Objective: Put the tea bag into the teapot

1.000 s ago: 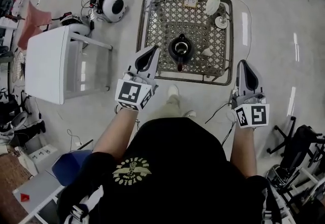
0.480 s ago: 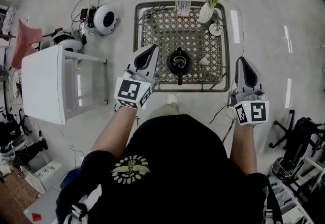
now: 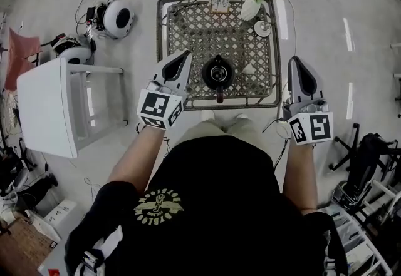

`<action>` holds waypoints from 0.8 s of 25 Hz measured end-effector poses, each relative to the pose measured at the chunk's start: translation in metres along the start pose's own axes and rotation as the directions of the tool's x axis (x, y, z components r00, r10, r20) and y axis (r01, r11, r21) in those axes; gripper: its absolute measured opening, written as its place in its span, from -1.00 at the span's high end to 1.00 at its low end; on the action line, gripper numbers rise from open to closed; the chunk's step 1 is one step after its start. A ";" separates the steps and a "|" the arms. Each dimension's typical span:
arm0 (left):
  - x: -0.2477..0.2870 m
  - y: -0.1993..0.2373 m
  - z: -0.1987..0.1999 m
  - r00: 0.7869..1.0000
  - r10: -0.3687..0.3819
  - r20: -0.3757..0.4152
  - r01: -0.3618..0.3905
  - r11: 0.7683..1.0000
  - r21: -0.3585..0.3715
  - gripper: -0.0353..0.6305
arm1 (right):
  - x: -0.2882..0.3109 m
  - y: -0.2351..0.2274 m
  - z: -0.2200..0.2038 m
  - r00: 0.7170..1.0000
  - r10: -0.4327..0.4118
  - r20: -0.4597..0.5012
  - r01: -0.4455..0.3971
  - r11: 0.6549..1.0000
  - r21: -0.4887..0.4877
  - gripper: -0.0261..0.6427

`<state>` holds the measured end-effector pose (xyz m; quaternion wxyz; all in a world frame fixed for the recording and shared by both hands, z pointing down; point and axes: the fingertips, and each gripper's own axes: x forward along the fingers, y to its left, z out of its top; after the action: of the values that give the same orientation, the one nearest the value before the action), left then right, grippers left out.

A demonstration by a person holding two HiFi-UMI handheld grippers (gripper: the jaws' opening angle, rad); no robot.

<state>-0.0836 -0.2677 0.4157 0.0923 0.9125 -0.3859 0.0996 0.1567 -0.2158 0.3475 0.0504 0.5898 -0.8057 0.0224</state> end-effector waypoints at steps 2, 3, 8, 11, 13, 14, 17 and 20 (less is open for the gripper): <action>0.006 -0.006 -0.014 1.000 -0.012 -0.028 0.011 1.000 -0.009 0.90 | 0.004 -0.002 -0.010 0.999 0.017 -0.030 -0.017 1.000 -0.011 0.90; 0.008 -0.010 -0.022 0.999 -0.015 -0.043 0.014 1.000 -0.019 0.90 | 0.006 -0.003 -0.016 0.998 0.028 -0.050 -0.029 0.999 -0.015 0.89; 0.019 -0.023 -0.063 0.992 -0.013 -0.122 0.001 0.996 -0.093 0.90 | 0.022 -0.008 -0.080 0.977 0.106 -0.185 -0.101 0.994 0.036 0.90; 0.029 -0.034 -0.084 0.986 0.005 -0.166 -0.024 0.994 -0.108 0.90 | 0.030 -0.012 -0.128 0.948 0.167 -0.272 -0.153 0.985 0.073 0.89; 0.036 -0.042 -0.096 0.982 0.016 -0.190 -0.039 0.992 -0.118 0.90 | 0.036 -0.015 -0.154 0.926 0.207 -0.316 -0.187 0.978 0.092 0.89; 0.038 -0.045 -0.102 0.979 0.022 -0.200 -0.048 0.991 -0.124 0.90 | 0.039 -0.015 -0.165 0.916 0.226 -0.331 -0.202 0.974 0.104 0.89; 0.045 -0.049 -0.120 0.972 0.052 -0.227 -0.084 0.988 -0.131 0.90 | 0.050 -0.015 -0.195 0.890 0.275 -0.363 -0.247 0.961 0.123 0.89; 0.051 -0.050 -0.138 0.965 0.088 -0.248 -0.129 0.980 -0.155 0.90 | 0.056 -0.015 -0.223 0.863 0.324 -0.388 -0.296 0.946 0.132 0.89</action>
<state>-0.0283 -0.2347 0.5567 0.2098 0.8601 -0.4284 0.1808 0.1661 -0.2520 0.5753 0.1916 0.4365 -0.8606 0.1793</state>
